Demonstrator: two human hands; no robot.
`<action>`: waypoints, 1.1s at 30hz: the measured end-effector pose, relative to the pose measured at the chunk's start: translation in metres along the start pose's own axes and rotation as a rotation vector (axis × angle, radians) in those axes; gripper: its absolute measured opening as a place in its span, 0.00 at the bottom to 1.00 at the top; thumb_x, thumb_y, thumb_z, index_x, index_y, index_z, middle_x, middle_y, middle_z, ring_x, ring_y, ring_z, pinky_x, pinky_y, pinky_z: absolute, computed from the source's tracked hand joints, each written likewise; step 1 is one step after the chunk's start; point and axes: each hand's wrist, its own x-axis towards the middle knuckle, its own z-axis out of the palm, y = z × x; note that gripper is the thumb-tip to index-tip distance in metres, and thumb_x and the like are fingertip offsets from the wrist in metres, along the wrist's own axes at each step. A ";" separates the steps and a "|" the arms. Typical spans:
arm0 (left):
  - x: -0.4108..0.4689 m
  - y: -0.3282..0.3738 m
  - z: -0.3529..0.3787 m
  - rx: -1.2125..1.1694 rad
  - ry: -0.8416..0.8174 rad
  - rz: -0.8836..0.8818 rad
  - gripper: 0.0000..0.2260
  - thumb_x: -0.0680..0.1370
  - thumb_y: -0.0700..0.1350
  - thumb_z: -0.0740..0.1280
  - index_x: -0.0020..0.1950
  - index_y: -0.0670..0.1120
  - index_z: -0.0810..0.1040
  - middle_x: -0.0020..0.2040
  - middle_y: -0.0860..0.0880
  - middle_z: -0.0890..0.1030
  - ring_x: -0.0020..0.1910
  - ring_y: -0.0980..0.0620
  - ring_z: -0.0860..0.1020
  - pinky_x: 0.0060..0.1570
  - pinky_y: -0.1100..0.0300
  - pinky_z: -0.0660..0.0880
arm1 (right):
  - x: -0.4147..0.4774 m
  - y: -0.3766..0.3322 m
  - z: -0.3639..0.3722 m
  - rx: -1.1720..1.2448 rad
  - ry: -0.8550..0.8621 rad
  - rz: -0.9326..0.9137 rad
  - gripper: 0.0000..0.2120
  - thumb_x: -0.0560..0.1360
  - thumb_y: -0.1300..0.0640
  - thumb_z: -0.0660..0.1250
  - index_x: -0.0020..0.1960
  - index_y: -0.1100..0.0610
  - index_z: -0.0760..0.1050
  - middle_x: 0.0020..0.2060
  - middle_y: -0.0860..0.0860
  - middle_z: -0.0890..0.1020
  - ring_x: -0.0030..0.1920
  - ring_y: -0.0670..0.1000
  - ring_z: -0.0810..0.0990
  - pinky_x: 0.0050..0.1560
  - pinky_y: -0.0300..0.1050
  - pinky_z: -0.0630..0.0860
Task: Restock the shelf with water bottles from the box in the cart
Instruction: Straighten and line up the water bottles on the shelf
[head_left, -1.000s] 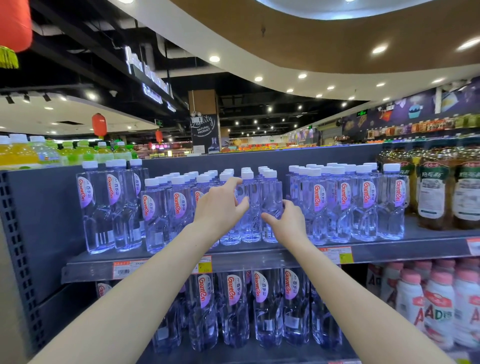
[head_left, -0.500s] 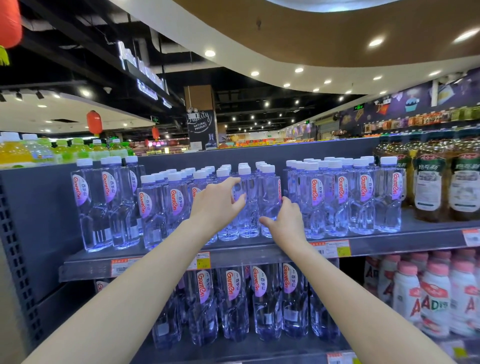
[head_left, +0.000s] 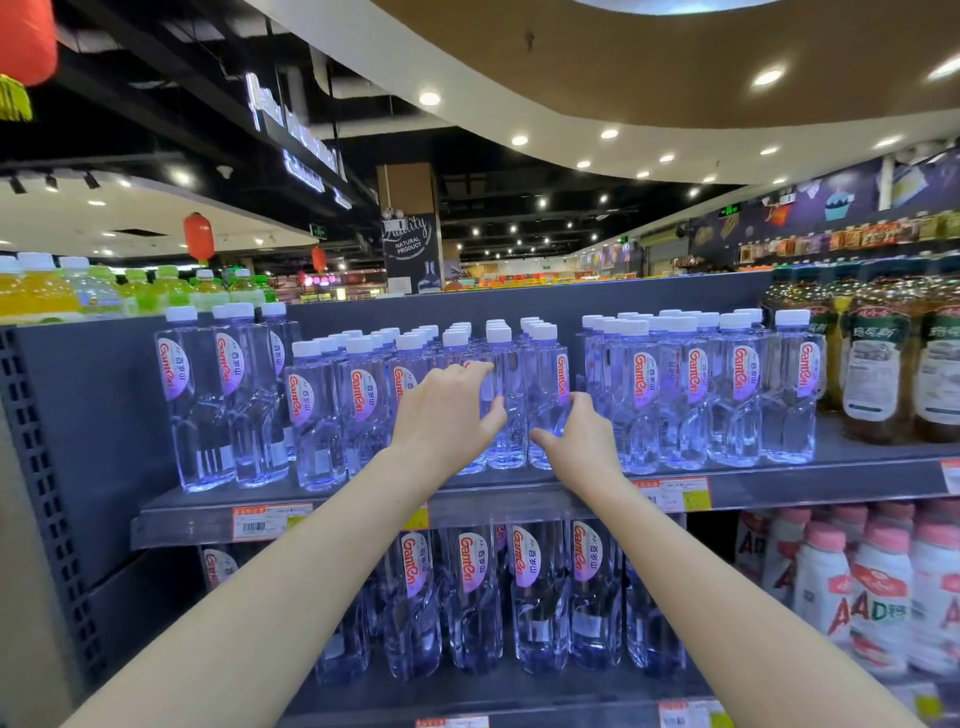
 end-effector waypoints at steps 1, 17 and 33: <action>-0.001 0.000 0.000 0.005 -0.004 0.000 0.23 0.82 0.55 0.63 0.76 0.51 0.73 0.58 0.48 0.83 0.59 0.45 0.79 0.49 0.50 0.78 | 0.000 0.000 0.000 0.003 0.008 0.002 0.26 0.78 0.54 0.74 0.69 0.59 0.66 0.56 0.56 0.77 0.50 0.54 0.75 0.48 0.46 0.71; -0.009 -0.006 -0.006 0.095 -0.017 0.008 0.24 0.82 0.54 0.63 0.76 0.47 0.73 0.59 0.47 0.82 0.59 0.45 0.77 0.47 0.56 0.74 | -0.002 0.002 0.000 -0.005 0.033 -0.009 0.21 0.77 0.58 0.75 0.64 0.54 0.68 0.52 0.54 0.79 0.45 0.53 0.77 0.36 0.44 0.69; -0.001 -0.016 -0.008 0.089 0.077 0.070 0.22 0.76 0.54 0.65 0.66 0.44 0.81 0.57 0.44 0.81 0.58 0.40 0.77 0.59 0.47 0.76 | -0.007 0.001 -0.001 -0.107 0.035 -0.038 0.27 0.78 0.54 0.74 0.71 0.58 0.66 0.57 0.57 0.80 0.51 0.56 0.78 0.46 0.46 0.72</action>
